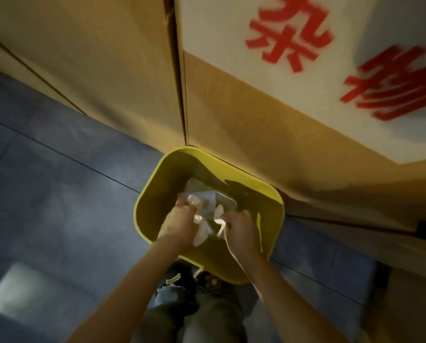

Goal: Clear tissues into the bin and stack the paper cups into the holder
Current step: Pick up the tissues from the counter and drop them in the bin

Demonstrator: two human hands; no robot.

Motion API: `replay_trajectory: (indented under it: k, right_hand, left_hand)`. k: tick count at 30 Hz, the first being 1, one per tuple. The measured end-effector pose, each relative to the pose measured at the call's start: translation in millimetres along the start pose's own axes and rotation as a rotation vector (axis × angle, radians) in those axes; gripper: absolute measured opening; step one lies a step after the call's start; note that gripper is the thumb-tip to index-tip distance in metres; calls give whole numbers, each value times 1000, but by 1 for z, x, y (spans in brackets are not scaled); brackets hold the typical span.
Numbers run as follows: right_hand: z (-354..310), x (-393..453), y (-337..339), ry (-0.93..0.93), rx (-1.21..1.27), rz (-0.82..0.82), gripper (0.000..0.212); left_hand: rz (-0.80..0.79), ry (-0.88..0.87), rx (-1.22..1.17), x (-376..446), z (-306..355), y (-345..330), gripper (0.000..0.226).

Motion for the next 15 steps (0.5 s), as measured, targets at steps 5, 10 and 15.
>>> replay_trajectory:
  k: [5, 10, 15]
  right_hand:
    - [19, 22, -38, -19, -23, -122, 18]
    - [17, 21, -29, -104, 31, -131, 32]
    - [-9, -6, 21, -69, 98, -60, 28]
  left_hand:
    - [-158, 27, -39, 24, -2, -36, 41]
    - [-238, -3, -93, 18, -6, -34, 35]
    - [-231, 41, -66, -18, 0, 4, 34]
Point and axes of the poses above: each hand's wrist, its own x-axis towards the middle knuckle, its own y-axis out of the back of the hand, z = x × y, the point moved 6 cm from there along x, towards the middle knuckle, and after that the axes turned 2 degrees about x, right-handed, at the moved point
